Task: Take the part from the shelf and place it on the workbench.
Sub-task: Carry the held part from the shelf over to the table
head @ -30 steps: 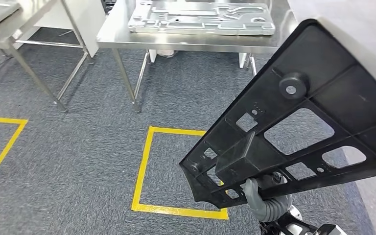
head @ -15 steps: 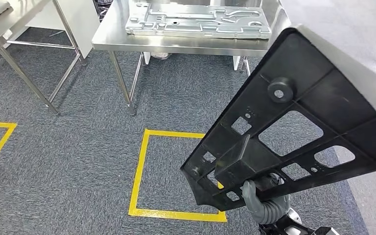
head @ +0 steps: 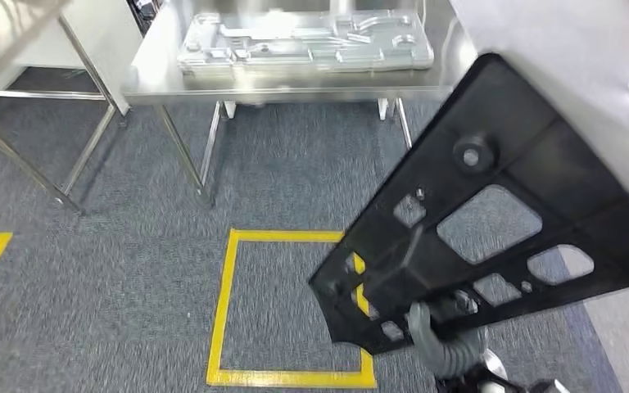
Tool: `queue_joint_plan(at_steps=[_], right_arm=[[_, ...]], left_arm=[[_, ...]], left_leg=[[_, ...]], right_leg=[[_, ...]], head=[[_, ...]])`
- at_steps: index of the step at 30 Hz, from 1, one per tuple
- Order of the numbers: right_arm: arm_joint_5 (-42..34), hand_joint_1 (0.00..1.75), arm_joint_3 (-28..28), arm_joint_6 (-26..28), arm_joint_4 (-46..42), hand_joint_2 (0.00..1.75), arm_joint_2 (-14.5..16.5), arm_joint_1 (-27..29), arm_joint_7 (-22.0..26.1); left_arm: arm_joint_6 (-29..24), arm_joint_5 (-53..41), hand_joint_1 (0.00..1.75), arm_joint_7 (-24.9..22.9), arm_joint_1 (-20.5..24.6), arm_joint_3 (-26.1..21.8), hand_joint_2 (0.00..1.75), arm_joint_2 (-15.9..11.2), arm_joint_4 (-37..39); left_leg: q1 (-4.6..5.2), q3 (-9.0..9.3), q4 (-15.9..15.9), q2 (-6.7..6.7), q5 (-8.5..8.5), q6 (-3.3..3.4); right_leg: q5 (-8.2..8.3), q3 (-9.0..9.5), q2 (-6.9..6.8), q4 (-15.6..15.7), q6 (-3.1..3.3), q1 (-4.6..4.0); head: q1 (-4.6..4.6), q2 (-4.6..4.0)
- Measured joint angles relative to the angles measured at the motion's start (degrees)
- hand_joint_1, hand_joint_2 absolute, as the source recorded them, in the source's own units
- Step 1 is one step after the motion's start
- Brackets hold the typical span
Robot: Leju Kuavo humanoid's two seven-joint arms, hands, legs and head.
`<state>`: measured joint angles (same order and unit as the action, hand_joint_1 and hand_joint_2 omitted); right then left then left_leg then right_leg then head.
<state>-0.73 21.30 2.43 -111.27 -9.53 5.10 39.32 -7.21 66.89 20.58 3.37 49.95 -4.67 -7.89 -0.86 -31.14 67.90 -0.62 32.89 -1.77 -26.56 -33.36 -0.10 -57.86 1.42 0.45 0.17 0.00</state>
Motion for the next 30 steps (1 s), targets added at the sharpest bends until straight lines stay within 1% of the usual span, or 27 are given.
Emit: queue_joint_plan(at_steps=[1,2,3,4,5,6,7,8,9,10,11,12,14,15,17,18,19,20,21,22,23,24,25,27,28,29,30], right_arm=[[-0.05,1.75,-0.01,-0.13,0.01,1.75,0.0,-0.01,0.0],[-0.09,1.75,-0.01,-0.22,0.01,1.75,0.0,0.02,0.0],[-0.11,1.75,-0.01,-0.25,0.02,1.75,0.0,0.05,-0.01],[-0.15,1.75,-0.02,-0.26,0.02,1.75,0.0,0.06,-0.01],[-0.19,1.75,-0.03,-0.27,0.02,1.75,0.0,0.07,-0.01],[-0.23,1.75,-0.08,-0.25,0.05,1.75,0.0,0.09,-0.02],[-0.26,1.75,-0.14,-0.18,0.14,1.75,0.0,0.12,-0.02],[-0.27,1.75,-0.22,-0.06,0.27,1.75,0.0,0.19,-0.02],[-0.27,1.75,-0.31,0.04,0.39,1.75,0.0,0.26,-0.02],[-0.29,1.75,-0.38,0.13,0.49,1.75,0.0,0.32,-0.02],[-0.33,1.75,-0.43,0.14,0.53,1.75,0.0,0.33,-0.01],[-0.38,1.75,-0.46,0.08,0.56,1.75,0.0,0.34,-0.02],[-0.48,1.75,-0.52,-0.08,0.7,1.75,-0.02,0.32,-0.29],[-0.57,1.75,-0.57,-0.09,0.79,1.75,-0.09,0.39,-0.73],[-0.92,1.75,-0.83,0.01,0.92,1.75,-0.28,0.6,-1.92],[-1.14,1.75,-1.04,-0.02,0.95,1.75,-0.49,0.72,-2.49],[-1.36,1.75,-1.28,-0.14,0.96,1.75,-0.79,0.79,-2.89],[-1.59,1.75,-1.51,-0.38,0.96,1.75,-1.16,0.79,-3.16],[-1.86,1.75,-1.74,-0.7,0.97,1.75,-1.56,0.71,-3.42],[-2.15,1.75,-1.97,-1.01,1.02,1.75,-1.91,0.57,-3.68],[-2.44,1.75,-2.17,-1.31,1.12,1.75,-2.14,0.31,-3.98],[-2.71,1.75,-2.38,-1.57,1.22,1.75,-2.33,0.0,-4.26],[-2.94,1.75,-2.55,-1.78,1.33,1.75,-2.48,-0.34,-4.49],[-3.24,1.75,-2.83,-2.1,1.43,1.75,-2.72,-0.97,-4.75],[-3.31,1.75,-2.91,-2.21,1.48,1.75,-2.8,-1.27,-4.87],[-3.32,1.75,-2.96,-2.27,1.54,1.75,-2.86,-1.58,-5.01],[-3.26,1.75,-2.96,-2.26,1.58,1.75,-2.86,-1.89,-5.16]], left_arm=[[0.0,0.02,0.0,-0.01,-0.09,0.03,1.75,0.01,0.0],[0.0,0.04,0.0,-0.01,-0.23,0.05,1.75,0.01,0.0],[0.0,0.04,0.0,-0.02,-0.39,0.06,1.75,0.0,0.0],[0.0,0.07,0.0,-0.01,-0.53,0.06,1.75,-0.01,0.0],[-0.01,0.1,0.0,-0.01,-0.65,0.07,1.75,-0.02,0.0],[-0.04,0.14,0.0,0.0,-0.81,0.07,1.75,-0.1,0.03],[-0.08,0.19,0.0,0.01,-1.01,0.08,1.75,-0.18,0.06],[-0.14,0.24,0.0,0.01,-1.17,0.09,1.75,-0.27,0.1],[-0.19,0.29,0.0,0.02,-1.26,0.1,1.75,-0.34,0.14],[-0.24,0.33,0.0,0.03,-1.19,0.12,1.75,-0.34,0.15],[-0.28,0.38,0.0,0.03,-0.99,0.13,1.75,-0.33,0.15],[-0.32,0.44,0.0,0.05,-0.77,0.14,1.75,-0.31,0.15],[-0.38,0.7,0.0,0.07,-0.42,0.14,1.75,-0.31,0.15],[-0.42,0.84,0.0,0.07,-0.38,0.14,1.75,-0.32,0.15],[-0.45,1.03,0.0,0.07,-0.43,0.14,1.75,-0.3,0.15],[-0.46,1.08,0.0,0.06,-0.5,0.15,1.75,-0.28,0.15],[-0.46,1.14,0.0,0.04,-0.56,0.16,1.75,-0.26,0.15],[-0.47,1.22,0.0,0.01,-0.6,0.17,1.75,-0.25,0.15],[-0.48,1.33,0.0,-0.03,-0.61,0.18,1.75,-0.23,0.15],[-0.49,1.46,0.0,-0.09,-0.6,0.18,1.75,-0.23,0.17],[-0.49,1.63,0.0,-0.16,-0.54,0.18,1.75,-0.22,0.19],[-0.5,1.78,0.0,-0.24,-0.43,0.17,1.75,-0.22,0.21],[-0.5,1.91,0.0,-0.3,-0.33,0.17,1.75,-0.23,0.22],[-0.5,2.08,0.0,-0.32,-0.12,0.17,1.75,-0.23,0.23],[-0.49,2.12,0.0,-0.28,-0.06,0.18,1.75,-0.23,0.22],[-0.46,2.13,0.0,-0.23,0.03,0.18,1.75,-0.23,0.22],[-0.41,2.14,0.0,-0.19,0.09,0.19,1.75,-0.23,0.22]], left_leg=[[0.0,-2.79,3.56,0.08,1.64,-0.08],[0.01,-5.15,5.93,0.1,3.51,-0.1],[0.04,-6.83,6.78,0.1,5.03,-0.05],[0.09,-7.71,5.87,0.11,5.52,0.11],[0.19,-7.98,3.49,0.13,4.4,0.4],[0.34,-7.98,0.15,0.15,1.19,0.89],[0.59,-7.98,-3.05,0.28,-2.9,1.36],[0.83,-7.8,-5.34,0.41,-6.26,1.76],[1.05,-7.65,-6.65,0.51,-8.61,2.1],[1.22,-7.33,-7.03,0.61,-9.06,2.32],[1.22,-6.66,-7.23,0.66,-8.59,2.57],[1.14,-5.93,-7.68,0.7,-8.33,2.88],[0.84,-4.13,-8.69,0.77,-7.61,3.44],[0.73,-3.33,-9.08,0.76,-7.14,3.6],[0.58,-1.96,-9.37,0.82,-6.01,3.63],[0.48,-1.19,-9.4,0.89,-5.32,3.52],[0.34,-0.29,-9.4,0.97,-4.58,3.35],[0.18,0.71,-9.4,1.04,-3.8,3.14],[0.03,1.74,-9.41,1.07,-2.98,2.87],[-0.01,2.74,-9.31,1.07,-2.15,2.55],[0.0,3.41,-9.34,1.02,-1.42,2.2],[0.04,3.87,-9.52,0.97,-0.83,1.78],[0.11,4.2,-9.54,0.91,-0.63,1.37],[0.02,4.32,-9.04,0.83,-0.99,0.66],[-0.05,3.84,-7.56,0.81,-1.37,0.42],[-0.14,2.61,-5.25,0.81,-1.26,0.25],[-0.21,0.7,-2.1,0.8,-0.52,0.12]], right_leg=[[-0.64,0.72,0.14,0.03,0.18,-0.08],[-1.32,1.52,0.34,0.03,0.29,-0.17],[-2.07,2.46,0.57,0.04,0.35,-0.28],[-2.86,3.51,0.78,0.04,0.36,-0.4],[-3.69,4.66,0.94,0.04,0.33,-0.52],[-4.56,5.69,1.05,0.08,0.31,-0.62],[-5.45,6.69,1.19,0.0,0.19,-0.77],[-6.3,7.42,1.33,-0.03,-0.03,-0.87],[-6.98,8.08,1.46,-0.01,-0.33,-0.88],[-7.26,8.6,1.57,-0.22,-0.71,-0.9],[-7.07,8.66,1.58,-0.83,-1.11,-0.87],[-6.46,8.27,1.47,-2.35,-1.49,-0.8],[-5.62,5.03,1.12,-8.02,-2.27,-0.66],[-6.34,2.6,0.93,-11.33,-2.62,-0.46],[-9.92,-2.19,0.79,-15.96,-3.23,-0.01],[-11.49,-3.88,0.74,-16.57,-3.44,0.21],[-11.92,-4.86,0.67,-15.72,-3.61,0.39],[-10.8,-5.16,0.57,-13.53,-3.74,0.54],[-7.89,-5.04,0.39,-10.28,-3.84,0.68],[-3.88,-4.86,0.08,-6.96,-3.85,0.75],[-0.73,-4.67,-0.13,-4.48,-3.63,0.68],[1.62,-4.6,-0.22,-2.98,-3.24,0.57],[2.46,-4.56,-0.2,-2.45,-2.71,0.43],[2.04,-3.73,0.13,-1.9,-1.65,0.36],[1.79,-3.0,0.18,-1.39,-1.2,0.4],[1.51,-2.19,0.21,-0.94,-0.8,0.39],[1.11,-1.42,0.21,-0.6,-0.49,0.35]], head=[[-0.12,0.0],[-0.15,0.0],[-0.21,0.0],[-0.18,0.0],[-0.22,0.0],[-0.22,0.0],[-0.24,0.0],[-0.2,0.0],[-0.18,0.0],[-0.15,0.0],[-0.16,0.0],[-0.16,0.0],[0.0,0.0],[0.1,0.0],[0.14,0.0],[0.14,0.0],[0.15,0.0],[0.16,0.0],[0.18,0.0],[0.25,0.0],[0.29,0.0],[0.31,0.0],[0.33,0.0],[0.28,-0.01],[0.2,-0.01],[0.05,-0.01],[-0.09,0.0]])
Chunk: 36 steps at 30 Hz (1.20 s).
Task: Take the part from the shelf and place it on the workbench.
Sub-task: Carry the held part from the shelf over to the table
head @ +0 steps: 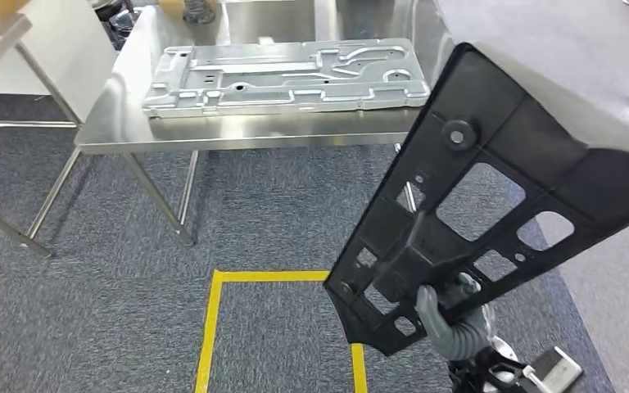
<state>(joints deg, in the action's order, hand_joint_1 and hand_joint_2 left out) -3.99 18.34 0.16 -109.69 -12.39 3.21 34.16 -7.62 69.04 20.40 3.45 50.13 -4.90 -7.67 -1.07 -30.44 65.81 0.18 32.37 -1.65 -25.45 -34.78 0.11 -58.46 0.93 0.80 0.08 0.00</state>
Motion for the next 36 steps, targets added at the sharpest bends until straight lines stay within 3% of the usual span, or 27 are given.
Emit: queue_joint_plan(at_steps=[2,3,4,5,7,9,11,14,17,18,19,20,22,23,25,28,30,33,34,35,36], right_arm=[[0.3,1.75,0.02,0.16,0.1,1.75,0.0,-0.53,-0.34],[0.56,1.75,0.04,0.27,0.16,1.75,0.0,-0.69,-0.5],[0.81,1.75,0.09,0.39,0.22,1.75,0.0,-0.84,-0.65],[1.01,1.75,0.16,0.49,0.27,1.75,0.0,-1.02,-0.78],[1.24,1.75,0.31,0.63,0.34,1.75,0.0,-1.47,-0.92],[1.38,1.75,0.42,0.74,0.52,1.75,0.02,-1.96,-1.04],[1.52,1.75,0.55,0.72,0.8,1.75,0.04,-2.49,-1.13],[1.5,1.75,0.62,0.04,1.02,1.75,0.04,-3.86,-1.21],[1.27,1.75,0.61,-0.79,1.16,1.75,0.07,-5.01,-1.12],[1.29,1.75,0.6,-0.97,1.26,1.75,0.08,-5.09,-1.02],[1.42,1.75,0.57,-1.12,1.38,1.75,0.07,-5.13,-0.92],[1.64,1.75,0.55,-1.26,1.49,1.75,0.08,-5.2,-0.83],[2.25,1.75,0.54,-1.4,1.69,1.75,0.08,-5.56,-0.87],[2.6,1.75,0.52,-1.49,1.86,1.75,0.09,-5.86,-1.05],[3.13,1.75,0.42,-1.72,2.25,1.75,0.09,-6.4,-1.71],[3.43,1.75,0.28,-2.16,2.58,1.75,0.04,-7.14,-3.02],[3.42,1.75,0.27,-2.28,2.66,1.75,0.04,-7.55,-3.6],[3.53,1.75,0.28,-2.4,2.77,1.75,0.05,-7.89,-4.13],[3.67,1.75,0.3,-2.44,2.83,1.75,0.07,-7.94,-4.26],[3.83,1.75,0.33,-2.5,2.87,1.75,0.08,-8.02,-4.33],[3.96,1.75,0.37,-2.54,2.91,1.75,0.1,-8.14,-4.35]], left_arm=[[0.12,0.02,0.0,0.04,-0.04,0.01,1.75,0.0,0.0],[0.19,0.03,0.0,0.04,-0.13,0.01,1.75,0.0,0.01],[0.24,0.03,0.0,0.05,-0.2,0.01,1.75,-0.01,0.01],[0.28,0.04,0.0,0.07,-0.26,0.01,1.75,-0.02,0.01],[0.31,0.09,0.0,0.13,-0.33,0.01,1.75,-0.14,0.03],[0.3,0.2,0.0,0.2,-0.4,0.02,1.75,-0.33,0.1],[0.27,0.37,0.0,0.29,-0.45,0.03,1.75,-0.49,0.17],[0.3,0.66,0.0,0.46,-0.28,0.05,1.75,-0.52,0.17],[0.37,0.9,0.0,0.54,0.03,0.19,1.75,-0.51,0.17],[0.39,0.96,0.0,0.54,0.03,0.26,1.75,-0.49,0.17],[0.42,1.04,0.0,0.54,-0.02,0.33,1.75,-0.45,0.17],[0.44,1.09,0.0,0.54,-0.08,0.4,1.75,-0.39,0.17],[0.45,1.25,0.0,0.55,-0.09,0.52,1.75,-0.25,0.17],[0.46,1.38,0.0,0.58,0.01,0.6,1.75,-0.19,0.17],[0.49,1.7,0.0,0.67,0.3,0.75,1.75,-0.13,0.17],[0.55,2.03,0.0,0.72,0.39,0.9,1.75,-0.02,0.17],[0.57,2.19,0.0,0.72,0.45,0.97,1.75,0.04,0.17],[0.61,2.36,0.0,0.72,0.34,1.01,1.75,0.09,0.17],[0.65,2.38,0.0,0.72,0.19,1.03,1.75,0.1,0.17],[0.7,2.39,0.0,0.72,0.04,1.05,1.75,0.1,0.17],[0.77,2.39,0.0,0.72,-0.05,1.07,1.75,0.1,0.17]], left_leg=[[-0.03,-4.55,6.21,0.01,3.01,-0.14],[-0.02,-6.31,7.8,0.01,4.28,-0.12],[0.01,-7.32,7.71,0.01,4.51,0.04],[0.13,-7.55,5.88,0.01,3.34,0.36],[0.62,-6.62,-0.78,0.06,-2.67,1.49],[1.35,-6.03,-5.31,0.15,-6.95,2.53],[1.87,-5.8,-6.63,0.21,-7.36,3.11],[1.44,-3.58,-8.49,0.21,-7.54,3.7],[1.17,-2.11,-9.12,0.21,-6.85,3.97],[1.09,-1.71,-9.11,0.25,-6.44,3.91],[0.96,-1.2,-9.08,0.31,-5.99,3.77],[0.79,-0.61,-9.04,0.53,-5.51,3.54],[0.44,0.53,-8.88,1.02,-4.43,2.83],[0.34,0.9,-8.71,1.34,-3.95,2.42],[0.3,1.06,-8.44,1.75,-3.29,1.62],[0.2,1.33,-7.71,1.94,-2.86,0.72],[0.08,-0.6,-3.77,1.24,-1.42,0.38],[0.04,-7.3,7.02,0.51,2.33,-0.04],[0.04,-8.87,8.64,0.43,2.4,-0.06],[0.04,-9.45,8.1,0.36,1.13,0.04],[0.05,-9.02,5.47,0.31,-1.3,0.23]], right_leg=[[-1.0,1.24,0.06,0.21,0.43,-0.25],[-1.57,1.91,0.15,0.21,0.54,-0.41],[-2.17,2.68,0.24,0.2,0.61,-0.58],[-2.79,3.56,0.31,0.21,0.66,-0.78],[-4.05,5.21,0.35,0.28,0.66,-1.09],[-4.92,6.04,0.46,0.45,0.34,-1.09],[-5.04,6.44,0.61,0.36,-0.33,-0.91],[-5.22,5.64,0.49,-2.4,-1.24,-0.81],[-8.33,-0.31,0.39,-11.5,-2.15,-0.28],[-9.28,-2.35,0.36,-13.8,-2.47,0.01],[-9.21,-3.58,0.3,-14.41,-2.82,0.29],[-8.03,-3.95,0.26,-13.23,-3.16,0.55],[-2.72,-2.37,0.67,-6.35,-3.79,1.13],[-1.12,-1.46,1.21,-3.06,-3.84,1.25],[0.14,-0.55,2.08,0.12,-3.26,1.23],[-0.24,0.33,1.42,0.35,-1.73,1.05],[-0.59,1.38,0.78,0.69,-0.96,1.05],[-1.52,2.37,0.09,0.81,-0.44,0.72],[-1.88,2.75,0.02,0.81,-0.39,0.62],[-2.27,3.25,0.0,0.81,-0.4,0.56],[-2.7,3.86,0.01,0.81,-0.48,0.51]], head=[[-0.17,0.0],[-0.18,0.0],[-0.17,0.0],[-0.2,0.0],[-0.17,-0.01],[0.06,-0.01],[0.26,0.0],[0.37,0.01],[0.73,0.01],[0.75,0.01],[0.73,0.01],[0.77,0.0],[0.82,0.0],[0.86,0.0],[0.9,0.0],[0.79,0.0],[0.44,0.0],[0.09,0.0],[0.07,0.0],[0.07,0.0],[0.07,0.0]])
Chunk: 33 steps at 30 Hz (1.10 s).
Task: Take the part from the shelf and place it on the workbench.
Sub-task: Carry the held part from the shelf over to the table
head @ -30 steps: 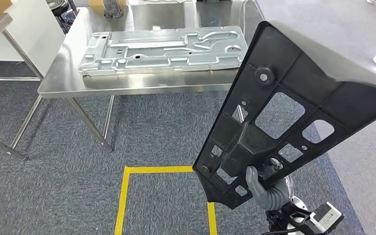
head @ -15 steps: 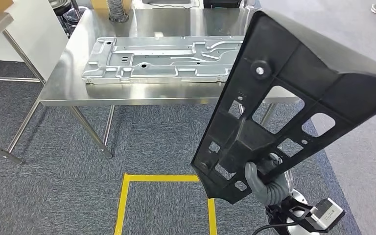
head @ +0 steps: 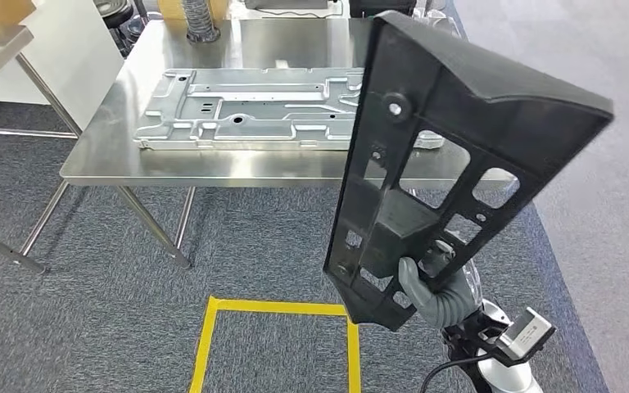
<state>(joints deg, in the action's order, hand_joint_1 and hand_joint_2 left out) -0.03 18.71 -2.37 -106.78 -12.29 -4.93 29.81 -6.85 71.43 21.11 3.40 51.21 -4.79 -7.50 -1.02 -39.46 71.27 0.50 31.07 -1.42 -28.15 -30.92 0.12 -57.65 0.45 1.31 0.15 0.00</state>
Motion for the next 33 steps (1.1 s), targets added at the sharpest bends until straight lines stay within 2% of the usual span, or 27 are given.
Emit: queue_joint_plan(at_steps=[1,2,3,4,5,8,9,10,12,13,14,15,16,17,18,20,22,24,25,27,28,29,30,32,33], right_arm=[[0.09,1.75,0.04,-0.03,0.01,1.75,0.04,-0.18,-0.01],[0.13,1.75,0.07,-0.05,0.01,1.75,0.09,-0.4,-0.02],[0.15,1.75,0.09,-0.03,0.01,1.75,0.16,-0.62,-0.03],[0.17,1.75,0.1,-0.01,0.01,1.75,0.24,-0.79,-0.07],[0.19,1.75,0.11,0.01,0.0,1.75,0.33,-0.9,-0.11],[0.26,1.75,0.12,-0.04,-0.09,1.75,0.51,-1.08,-0.15],[0.27,1.75,0.11,-0.12,-0.11,1.75,0.58,-1.21,-0.1],[0.28,1.75,0.11,-0.27,-0.12,1.75,0.66,-1.33,-0.03],[0.21,1.75,0.11,-0.6,-0.07,1.75,0.86,-1.51,0.13],[0.15,1.75,0.13,-0.72,-0.02,1.75,0.97,-1.51,0.21],[0.09,1.75,0.14,-0.78,0.03,1.75,1.09,-1.52,0.32],[0.03,1.75,0.16,-0.81,0.06,1.75,1.21,-1.56,0.45],[0.0,1.75,0.16,-0.8,0.07,1.75,1.33,-1.61,0.63],[-0.01,1.75,0.16,-0.76,0.07,1.75,1.42,-1.69,0.88],[0.0,1.75,0.16,-0.68,0.05,1.75,1.54,-1.8,1.13],[0.11,1.75,0.1,-0.17,-0.07,1.75,1.8,-1.82,1.93],[0.28,1.75,-0.1,0.69,-0.39,1.75,2.09,-1.6,3.05],[0.37,1.75,-0.29,1.32,-0.89,1.75,2.45,-1.41,4.0],[0.31,1.75,-0.33,1.46,-1.13,1.75,2.69,-1.33,4.24],[0.01,1.75,-0.37,1.46,-1.38,1.75,3.05,-1.06,4.4],[-0.22,1.75,-0.38,1.43,-1.4,1.75,3.15,-0.73,4.54],[-0.46,1.75,-0.42,1.4,-1.4,1.75,3.23,-0.33,4.81],[-0.72,1.75,-0.45,1.38,-1.4,1.75,3.3,0.06,5.16],[-1.22,1.75,-0.56,1.36,-1.44,1.75,3.42,0.57,6.08],[-1.45,1.75,-0.64,1.36,-1.47,1.75,3.45,0.66,6.52]], left_arm=[[0.07,0.01,0.0,0.0,-0.04,0.02,1.75,-0.02,0.01],[0.11,0.03,0.0,0.0,-0.04,0.02,1.75,-0.07,0.01],[0.15,0.05,0.0,0.0,0.01,0.03,1.75,-0.1,0.02],[0.16,0.11,0.0,0.0,0.03,0.04,1.75,-0.14,0.02],[0.17,0.23,0.0,0.0,0.03,0.04,1.75,-0.15,0.03],[0.11,0.6,0.0,0.06,0.02,0.09,1.75,-0.15,0.03],[0.07,0.68,0.0,0.1,0.07,0.11,1.75,-0.15,0.02],[0.01,0.74,0.0,0.15,0.12,0.13,1.75,-0.15,0.02],[-0.11,0.97,0.0,0.26,0.17,0.14,1.75,-0.16,0.03],[-0.15,1.07,0.0,0.36,0.13,0.14,1.75,-0.17,0.03],[-0.16,1.15,0.0,0.46,0.08,0.14,1.75,-0.17,0.03],[-0.17,1.19,0.0,0.56,0.04,0.15,1.75,-0.16,0.02],[-0.17,1.21,0.0,0.63,0.04,0.16,1.75,-0.16,0.02],[-0.15,1.22,0.0,0.69,0.06,0.2,1.75,-0.1,0.02],[-0.14,1.22,0.0,0.74,0.12,0.23,1.75,-0.04,0.02],[-0.05,1.2,0.0,0.82,0.21,0.32,1.75,0.03,0.02],[0.09,1.16,0.0,0.92,0.2,0.44,1.75,-0.07,0.03],[0.19,1.11,0.0,0.99,0.28,0.67,1.75,-0.17,0.04],[0.2,1.09,0.0,0.99,0.4,0.84,1.75,-0.22,0.04],[0.19,1.04,0.0,0.9,0.54,1.23,1.75,-0.23,0.04],[0.15,1.04,0.0,0.82,0.48,1.43,1.75,-0.23,0.04],[0.09,1.02,0.0,0.75,0.37,1.59,1.75,-0.25,0.04],[0.03,0.99,0.0,0.69,0.25,1.71,1.75,-0.3,0.04],[-0.08,0.96,0.0,0.73,0.1,1.89,1.75,-0.51,0.04],[-0.1,0.95,0.0,0.81,0.08,2.01,1.75,-0.61,0.04]], left_leg=[[0.04,1.09,-3.95,-0.06,-3.02,0.3],[0.17,2.18,-7.55,-0.12,-4.98,0.56],[0.35,3.04,-10.19,-0.18,-5.87,0.89],[0.51,3.49,-11.66,-0.23,-6.2,1.21],[0.61,3.67,-12.03,-0.22,-5.75,1.49],[0.44,4.9,-12.72,-0.04,-5.91,2.49],[0.4,5.35,-12.91,0.0,-5.8,2.79],[0.41,5.64,-13.05,0.0,-5.64,3.08],[0.58,5.97,-13.08,0.05,-5.18,3.46],[0.69,6.23,-13.07,0.1,-4.9,3.54],[0.8,6.59,-13.07,0.18,-4.59,3.55],[0.92,7.11,-13.07,0.28,-4.23,3.53],[1.02,7.68,-13.09,0.36,-3.86,3.47],[1.14,8.22,-13.08,0.43,-3.49,3.35],[1.2,8.57,-13.09,0.49,-3.15,3.14],[1.23,8.88,-13.04,0.52,-2.82,2.52],[1.24,9.3,-12.69,0.47,-2.7,1.79],[1.18,8.8,-10.37,0.28,-1.39,1.23],[1.03,7.41,-7.69,0.16,-0.02,1.0],[0.64,3.1,-0.65,0.02,2.83,0.5],[0.4,1.18,1.87,-0.01,3.39,0.23],[0.17,0.19,2.41,-0.04,2.84,0.0],[-0.06,0.26,0.82,-0.05,1.13,-0.26],[-0.48,2.56,-6.57,0.25,-3.92,-0.8],[-0.47,3.58,-9.68,0.44,-5.01,-0.77]], right_leg=[[-0.48,0.61,0.0,0.02,-0.13,-0.02],[-0.92,1.2,-0.01,0.02,-0.35,-0.08],[-1.3,1.58,0.0,0.07,-0.66,-0.15],[-1.58,1.89,0.0,0.09,-1.01,-0.2],[-1.68,2.12,0.01,-0.01,-1.39,-0.3],[-2.27,2.14,-0.03,-1.65,-2.23,-0.25],[-3.15,1.13,-0.04,-3.69,-2.38,-0.18],[-4.53,-0.71,-0.06,-6.93,-2.54,-0.13],[-7.28,-5.61,-0.05,-14.25,-2.77,-0.12],[-7.64,-7.46,-0.06,-16.36,-2.77,-0.11],[-6.76,-8.27,-0.06,-16.33,-2.66,-0.12],[-4.65,-7.96,-0.06,-14.07,-2.4,-0.2],[-1.84,-6.83,-0.06,-10.3,-2.01,-0.36],[0.29,-5.53,-0.1,-6.46,-1.53,-0.62],[1.26,-4.48,-0.08,-3.39,-1.14,-0.9],[1.22,-3.61,-0.03,-0.83,-0.52,-1.31],[1.66,-2.71,0.04,0.0,0.01,-1.1],[1.79,-1.35,-0.03,0.55,0.5,-0.72],[1.66,-0.81,-0.1,0.71,0.6,-0.63],[1.08,-0.23,0.0,0.74,0.68,-0.59],[0.75,0.08,0.18,0.73,0.59,-0.56],[0.39,0.48,0.43,0.72,0.44,-0.49],[-0.01,1.0,0.73,0.71,0.23,-0.37],[-0.93,2.21,1.28,0.7,-0.36,-0.1],[-1.32,2.64,1.57,0.68,-0.71,-0.01]], head=[[-0.02,0.0],[-0.02,0.0],[-0.08,0.0],[-0.1,0.0],[-0.13,0.0],[-0.05,0.0],[0.03,0.0],[0.1,0.0],[0.15,0.0],[0.15,0.0],[0.15,0.0],[0.16,0.0],[0.17,0.0],[0.12,0.0],[0.04,0.0],[-0.15,0.0],[-0.18,0.0],[-0.52,0.0],[-0.69,0.0],[-0.98,0.0],[-0.97,0.0],[-0.99,0.0],[-1.01,0.0],[-1.03,-0.01],[-1.09,-0.01]])
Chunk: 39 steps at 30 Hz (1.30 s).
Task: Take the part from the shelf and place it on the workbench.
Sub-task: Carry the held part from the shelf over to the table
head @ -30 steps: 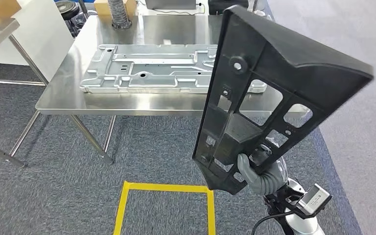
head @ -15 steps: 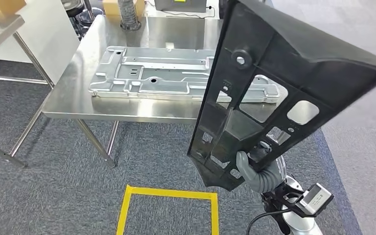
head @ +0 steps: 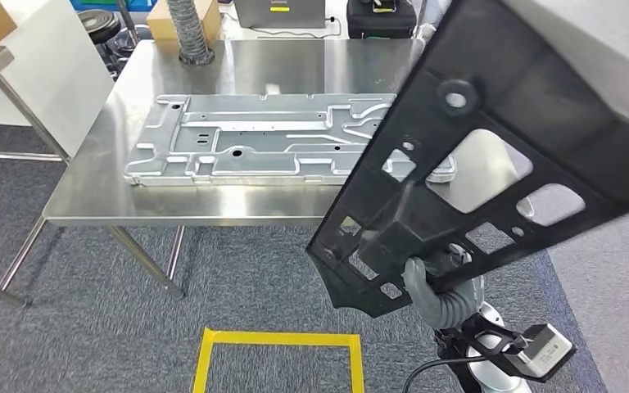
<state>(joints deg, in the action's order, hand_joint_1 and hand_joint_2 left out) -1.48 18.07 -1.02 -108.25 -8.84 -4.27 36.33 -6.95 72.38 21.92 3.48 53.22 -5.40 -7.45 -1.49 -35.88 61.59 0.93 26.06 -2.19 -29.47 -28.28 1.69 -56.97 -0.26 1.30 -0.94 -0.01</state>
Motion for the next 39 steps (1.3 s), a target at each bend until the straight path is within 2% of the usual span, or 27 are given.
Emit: queue_joint_plan(at_steps=[1,4,6,7,10,11,12,13,14,15,16,17,18,20,21,23,25,26,27,28,30,32,34,36,37,38,39], right_arm=[[-0.2,1.75,-0.11,0.01,-0.04,1.75,0.03,0.06,0.39],[-0.42,1.75,-0.57,0.17,-0.24,1.75,0.14,0.36,1.0],[-0.26,1.75,-0.8,0.43,-0.59,1.75,0.21,0.47,1.34],[-0.13,1.75,-0.85,0.66,-0.75,1.75,0.27,0.48,1.56],[0.33,1.75,-0.9,1.39,-0.97,1.75,0.49,0.62,2.15],[0.41,1.75,-0.9,1.55,-0.99,1.75,0.53,0.67,2.3],[0.43,1.75,-0.9,1.68,-1.05,1.75,0.55,0.7,2.45],[0.42,1.75,-0.9,1.82,-1.17,1.75,0.57,0.7,2.62],[0.38,1.75,-0.9,1.95,-1.36,1.75,0.59,0.66,2.74],[0.31,1.75,-0.91,2.08,-1.56,1.75,0.6,0.6,2.79],[0.2,1.75,-0.94,2.17,-1.77,1.75,0.62,0.52,2.82],[0.08,1.75,-0.98,2.22,-1.96,1.75,0.69,0.44,2.83],[-0.05,1.75,-1.03,2.25,-2.13,1.75,0.78,0.38,2.84],[-0.27,1.75,-1.21,2.33,-2.44,1.75,0.97,0.31,2.89],[-0.37,1.75,-1.35,2.48,-2.61,1.75,1.05,0.27,2.92],[-0.51,1.75,-1.8,3.04,-3.04,1.75,1.28,0.2,2.96],[-0.55,1.75,-2.46,3.83,-3.58,1.75,1.5,0.31,2.97],[-0.47,1.75,-2.89,4.36,-3.89,1.75,1.56,0.46,2.97],[-0.33,1.75,-3.4,5.07,-4.23,1.75,1.6,0.59,2.97],[-0.18,1.75,-3.98,5.83,-4.59,1.75,1.66,0.66,2.97],[0.51,1.75,-5.45,8.13,-5.34,1.75,1.8,0.56,2.97],[2.16,1.75,-7.37,11.86,-5.84,1.75,1.88,-0.04,2.94],[5.51,1.75,-9.95,17.21,-6.05,1.75,1.91,-1.17,2.64],[12.11,1.75,-12.78,23.8,-5.92,1.75,1.86,-2.83,0.6],[16.88,1.75,-14.09,27.14,-5.55,1.75,1.74,-3.95,-1.2],[22.65,1.75,-15.32,30.3,-4.89,1.75,1.51,-5.23,-3.66],[29.01,1.75,-16.35,32.24,-3.83,1.75,1.1,-6.74,-6.67]], left_arm=[[0.01,-0.04,0.0,0.11,0.0,0.14,1.75,-0.08,0.0],[0.17,-0.29,0.0,0.57,0.04,0.72,1.75,-0.27,0.02],[0.38,-0.35,0.0,0.91,0.21,1.09,1.75,-0.43,0.02],[0.46,-0.36,0.0,1.03,0.32,1.2,1.75,-0.54,0.02],[0.56,-0.36,0.0,1.18,0.42,1.53,1.75,-0.83,0.02],[0.57,-0.36,0.0,1.19,0.37,1.69,1.75,-0.91,0.02],[0.57,-0.36,0.0,1.19,0.32,1.89,1.75,-0.99,0.02],[0.56,-0.36,0.0,1.18,0.28,2.08,1.75,-1.06,0.02],[0.55,-0.36,0.0,1.14,0.22,2.27,1.75,-1.08,0.02],[0.52,-0.34,0.0,1.07,0.22,2.43,1.75,-1.03,0.02],[0.47,-0.32,0.0,0.98,0.24,2.52,1.75,-1.01,0.02],[0.39,-0.26,0.0,0.9,0.23,2.57,1.75,-1.0,0.02],[0.3,-0.18,0.0,0.84,0.26,2.6,1.75,-1.01,0.02],[0.09,0.02,0.0,0.83,0.25,2.62,1.75,-1.16,0.03],[0.03,0.05,0.0,0.86,0.32,2.65,1.75,-1.2,0.03],[-0.03,0.05,0.0,0.96,0.54,2.76,1.75,-1.27,0.04],[-0.06,0.02,0.0,1.06,0.51,3.04,1.75,-1.32,0.04],[-0.07,-0.06,0.0,1.13,0.38,3.25,1.75,-1.34,0.04],[-0.07,-0.15,0.0,1.24,0.28,3.48,1.75,-1.37,0.04],[-0.05,-0.24,0.0,1.38,0.22,3.7,1.75,-1.41,0.04],[-0.02,-0.39,0.0,1.85,0.17,4.08,1.75,-1.53,0.04],[0.02,-0.5,0.0,2.31,0.24,4.52,1.75,-1.62,0.05],[0.07,-0.57,0.0,2.54,0.51,5.14,1.75,-1.74,0.07],[0.15,-0.5,0.0,2.67,0.87,5.62,1.75,-1.84,0.07],[0.16,-0.42,0.0,2.73,1.06,5.8,1.75,-1.85,0.07],[0.12,-0.31,0.0,2.77,1.22,6.03,1.75,-1.86,0.07],[0.04,-0.16,0.0,2.8,1.34,6.31,1.75,-1.87,0.07]], left_leg=[[0.09,0.69,-1.93,0.17,-0.62,0.28],[0.39,1.51,-2.61,0.01,-0.33,2.0],[0.41,2.43,-2.76,-0.25,0.04,2.9],[0.46,2.84,-2.84,-0.34,0.31,3.25],[0.9,3.8,-2.85,-0.55,1.36,3.84],[1.1,4.25,-2.85,-0.57,1.79,3.92],[1.31,4.86,-2.85,-0.57,2.25,3.96],[1.53,5.59,-2.86,-0.56,2.74,3.98],[1.65,6.2,-2.92,-0.55,3.27,3.99],[1.78,6.8,-3.0,-0.53,3.73,3.9],[1.79,7.18,-3.18,-0.54,4.13,3.7],[1.76,7.6,-3.4,-0.57,4.32,3.45],[1.78,8.11,-3.55,-0.63,4.2,3.06],[1.85,8.96,-3.35,-0.73,4.09,2.42],[1.85,8.69,-2.11,-0.73,4.2,2.13],[1.62,5.79,3.41,-0.71,5.82,1.61],[1.21,1.05,9.96,-0.73,8.76,0.94],[0.99,-0.69,11.45,-0.73,9.66,0.66],[0.77,-1.62,11.15,-0.74,9.51,0.45],[0.55,-1.64,8.89,-0.74,7.95,0.28],[0.2,-0.56,1.86,-0.75,1.98,-0.02],[0.26,0.15,-1.84,-0.79,-1.66,0.54],[0.56,0.19,-1.76,-0.8,-1.63,1.59],[0.55,0.38,-2.06,-0.78,-1.62,2.32],[0.48,0.55,-2.28,-0.81,-1.51,2.63],[0.45,0.69,-2.43,-0.84,-1.38,2.91],[0.5,0.76,-2.47,-0.88,-1.21,3.12]], right_leg=[[-0.39,0.25,0.26,0.05,-0.41,0.02],[-0.85,0.79,0.68,-0.31,-1.64,0.0],[-1.49,0.0,0.02,-2.81,-1.99,0.05],[-2.47,-1.56,-0.44,-5.63,-2.08,0.05],[-6.2,-8.99,-1.13,-16.28,-2.17,-0.05],[-6.12,-10.64,-1.15,-17.56,-2.03,-0.11],[-4.74,-11.18,-1.18,-16.59,-1.72,-0.28],[-2.32,-10.76,-1.24,-13.69,-1.2,-0.54],[0.78,-9.82,-1.42,-9.62,-0.4,-0.99],[2.89,-8.95,-1.59,-6.24,0.31,-1.47],[3.91,-8.3,-1.69,-3.77,0.81,-1.86],[4.24,-7.94,-1.76,-2.3,1.15,-2.16],[3.85,-7.61,-1.65,-1.74,1.23,-2.24],[4.31,-5.96,-1.5,-0.26,1.45,-1.84],[4.4,-5.0,-1.49,0.23,1.59,-1.6],[3.88,-3.5,-1.55,0.71,1.68,-1.28],[2.88,-2.49,-1.48,0.76,1.69,-1.16],[2.32,-1.87,-1.36,0.75,1.59,-1.08],[1.74,-1.14,-1.22,0.73,1.42,-0.95],[1.13,-0.29,-1.1,0.71,1.18,-0.81],[-0.36,1.56,-0.87,0.35,0.48,-0.52],[-1.66,2.41,-0.73,-0.13,-0.37,-0.47],[-2.28,2.42,-0.71,-0.1,-1.14,-0.45],[-3.09,2.19,-0.93,-0.88,-1.74,-0.24],[-4.05,1.16,-1.08,-2.81,-1.99,-0.17],[-5.35,-0.7,-1.24,-6.05,-2.17,-0.12],[-6.76,-3.35,-1.32,-10.27,-2.3,-0.11]], head=[[-0.04,0.0],[-0.09,0.01],[-0.02,0.01],[0.01,0.01],[0.05,0.01],[0.05,0.01],[0.06,0.01],[0.07,0.01],[0.07,0.01],[-0.1,0.01],[-0.16,0.01],[-0.22,0.0],[-0.31,0.0],[-0.2,0.0],[-0.36,0.01],[-0.66,0.01],[-0.84,0.01],[-0.84,0.01],[-0.84,0.01],[-0.85,0.01],[-0.83,0.01],[-0.82,0.0],[-0.86,0.0],[-0.81,0.01],[-0.74,0.01],[-0.68,0.01],[-0.63,0.01]])
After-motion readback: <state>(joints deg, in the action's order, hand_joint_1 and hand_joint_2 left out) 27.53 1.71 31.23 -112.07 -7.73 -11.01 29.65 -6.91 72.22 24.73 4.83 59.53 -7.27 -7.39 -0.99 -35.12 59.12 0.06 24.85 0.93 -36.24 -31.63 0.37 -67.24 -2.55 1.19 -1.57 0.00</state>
